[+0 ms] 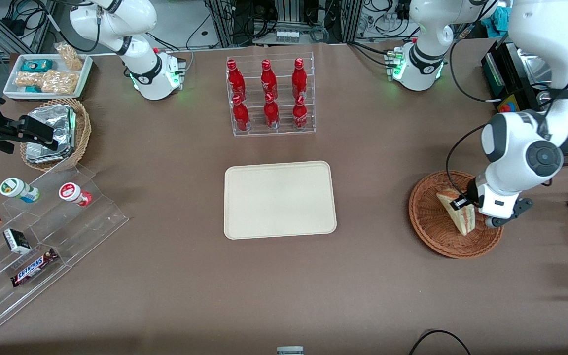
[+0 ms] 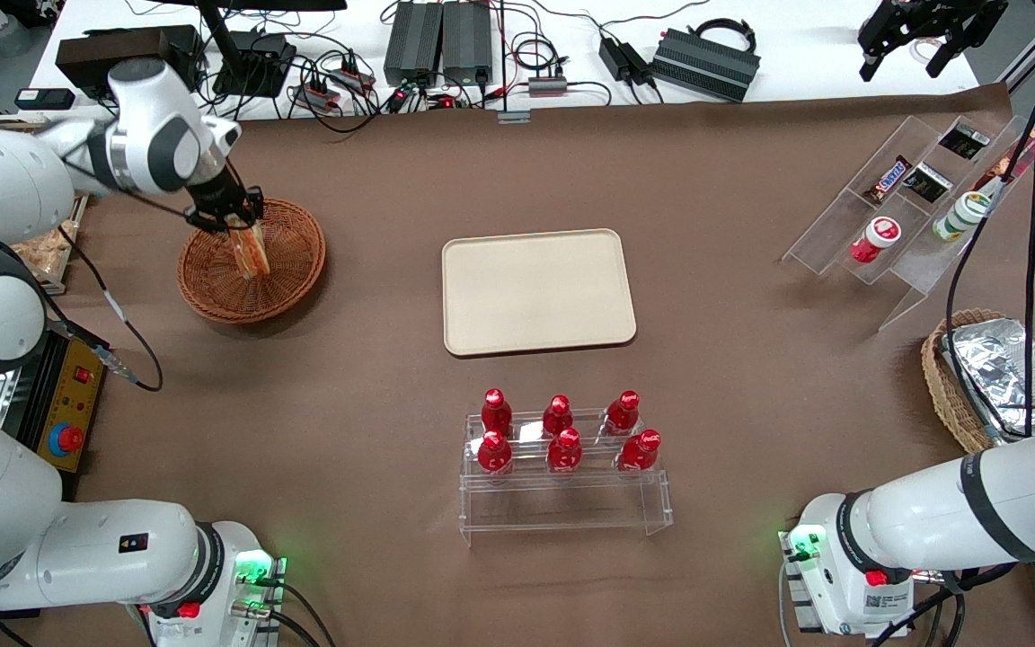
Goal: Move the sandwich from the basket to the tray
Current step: 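Lift the sandwich and carry it with the left gripper over the cream tray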
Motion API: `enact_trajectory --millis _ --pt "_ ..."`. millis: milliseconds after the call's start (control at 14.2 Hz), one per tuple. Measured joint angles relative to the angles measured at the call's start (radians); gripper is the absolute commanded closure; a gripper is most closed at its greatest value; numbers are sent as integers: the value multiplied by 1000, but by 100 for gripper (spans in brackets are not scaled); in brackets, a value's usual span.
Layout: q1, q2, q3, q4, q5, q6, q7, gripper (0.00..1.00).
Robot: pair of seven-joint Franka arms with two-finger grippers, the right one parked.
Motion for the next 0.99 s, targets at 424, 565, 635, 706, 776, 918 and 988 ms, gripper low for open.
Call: enact_trajectory --millis 424,565,635,706,776,918,988 --pt "-287 68 -47 180 -63 -135 3 100" --pt "-383 152 -48 261 -93 -119 -112 100" --pt "-430 199 -49 306 -95 -108 -177 100" --pt "-477 245 -49 348 -95 -93 -243 100" --pt "-525 290 -50 388 -95 -68 -308 100" --pt "-611 371 -49 461 -95 -13 -428 100" --pt "-646 410 -49 499 -95 5 -480 100"
